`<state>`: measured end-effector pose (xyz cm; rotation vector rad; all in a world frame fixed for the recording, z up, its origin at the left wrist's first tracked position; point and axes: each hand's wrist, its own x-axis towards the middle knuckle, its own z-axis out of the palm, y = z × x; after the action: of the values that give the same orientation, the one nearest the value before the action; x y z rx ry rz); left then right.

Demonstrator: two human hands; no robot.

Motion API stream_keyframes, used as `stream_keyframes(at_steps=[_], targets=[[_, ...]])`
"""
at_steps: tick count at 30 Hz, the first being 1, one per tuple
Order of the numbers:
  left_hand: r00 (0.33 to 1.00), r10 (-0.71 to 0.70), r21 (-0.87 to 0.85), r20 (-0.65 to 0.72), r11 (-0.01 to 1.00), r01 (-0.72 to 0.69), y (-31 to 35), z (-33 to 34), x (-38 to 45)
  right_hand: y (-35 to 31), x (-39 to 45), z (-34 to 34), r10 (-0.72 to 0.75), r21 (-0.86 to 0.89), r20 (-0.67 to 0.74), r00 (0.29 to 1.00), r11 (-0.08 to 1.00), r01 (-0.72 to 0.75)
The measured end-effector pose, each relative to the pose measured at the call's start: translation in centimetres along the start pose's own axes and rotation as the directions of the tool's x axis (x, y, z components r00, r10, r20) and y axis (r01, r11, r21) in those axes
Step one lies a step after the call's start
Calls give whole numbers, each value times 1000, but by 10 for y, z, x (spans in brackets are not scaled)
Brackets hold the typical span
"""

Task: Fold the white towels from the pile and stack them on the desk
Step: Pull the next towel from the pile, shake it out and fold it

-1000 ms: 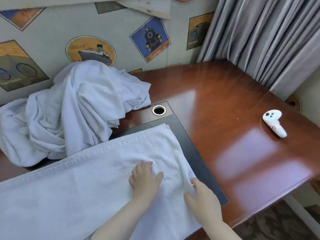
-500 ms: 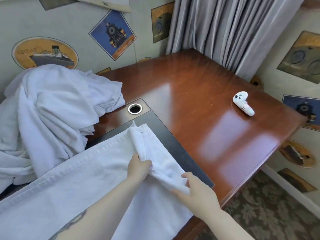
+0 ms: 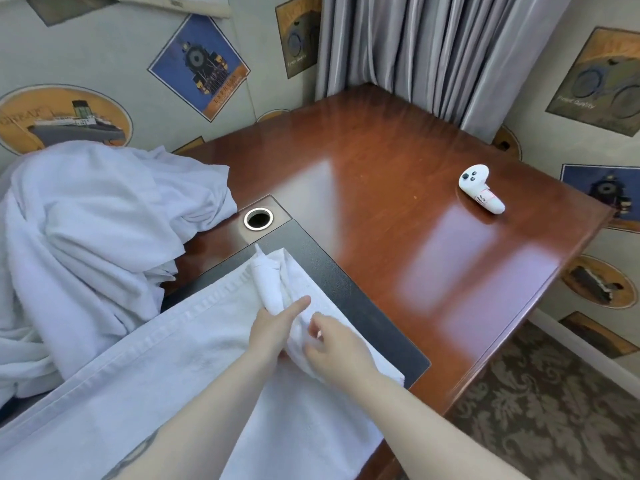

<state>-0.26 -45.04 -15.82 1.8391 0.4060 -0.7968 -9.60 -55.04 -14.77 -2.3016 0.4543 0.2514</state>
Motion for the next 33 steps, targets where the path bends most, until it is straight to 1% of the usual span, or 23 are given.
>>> stream_keyframes(at_steps=[3, 5, 6, 7, 8, 9, 10, 11, 13, 14, 16, 18, 19, 20, 22, 24, 26, 27, 28, 30, 31, 32, 33], targets=[[994, 50, 104, -92, 994, -41, 2, -7, 13, -7, -19, 17, -251, -160, 35, 967, 954, 253], [980, 95, 99, -174, 992, -79, -2, -12, 16, -4, -27, 22, -321, -130, 23, 947, 938, 322], [971, 113, 84, -210, 992, -97, -6, -14, 16, -2, -29, 21, -291, -52, 15, 957, 955, 291], [961, 127, 69, -247, 991, -113, -9, -16, 15, 0, -29, 17, -200, 77, 6, 980, 977, 199], [948, 137, 54, -286, 990, -127, -11, -17, 13, 3, -27, 11, -65, 235, 9, 998, 970, 61], [936, 130, 26, -327, 991, -129, -13, -18, 11, 7, -24, 4, 80, 370, 36, 996, 925, -88], [926, 109, -14, -362, 992, -122, -14, -19, 9, 12, -20, -3, 194, 448, 108, 975, 866, -222], [920, 82, -56, -383, 992, -111, -14, -20, 7, 18, -15, -11, 241, 434, 203, 949, 846, -308], [923, 42, -110, -382, 990, -90, -11, -21, 6, 26, -5, -26, 253, 237, 425, 869, 896, -376], [928, 30, -141, -372, 986, -88, -8, -22, 6, 27, 1, -34, 267, 142, 529, 805, 908, -395], [935, 13, -201, -354, 975, -90, 3, -23, 8, 31, 8, -46, 331, 15, 701, 631, 878, -478], [941, 25, -194, -336, 976, -95, 15, -21, 11, 38, 9, -57, 360, -29, 813, 457, 809, -587], [950, 36, -176, -310, 980, -94, 19, -19, 13, 43, 8, -60, 342, -17, 846, 409, 784, -621], [961, 38, -166, -275, 982, -86, 22, -16, 14, 47, 5, -63, 324, 23, 855, 406, 757, -653], [982, -1, -173, -190, 984, -32, 24, -8, 16, 55, -4, -68, 368, 98, 802, 470, 696, -712], [998, -45, -196, -42, 980, 36, 25, 1, 15, 64, -17, -71, 378, 214, 703, 602, 696, -686], [995, -40, -128, 95, 990, 52, 31, 7, 9, 73, -34, -73, 330, 298, 523, 786, 793, -531], [987, -23, -15, 156, 1000, 26, 34, 9, 8, 79, -42, -72, 287, 286, 404, 869, 862, -418], [975, -9, 108, 223, 994, -16, 37, 11, 6, 85, -51, -69, 270, 225, 304, 914, 912, -344], [938, 23, 310, 346, 941, -137, 44, 12, 7, 95, -67, -58, 262, 160, 154, 953, 945, -285], [921, 81, 375, 381, 897, -235, 49, 12, 10, 99, -73, -51, 261, 158, 91, 961, 949, -273], [902, 180, 437, 393, 827, -355, 55, 11, 16, 100, -79, -46, 267, 157, 42, 963, 950, -270], [867, 303, 522, 395, 703, -483, 62, 8, 26, 101, -83, -41, 268, 155, -7, 963, 952, -264]])
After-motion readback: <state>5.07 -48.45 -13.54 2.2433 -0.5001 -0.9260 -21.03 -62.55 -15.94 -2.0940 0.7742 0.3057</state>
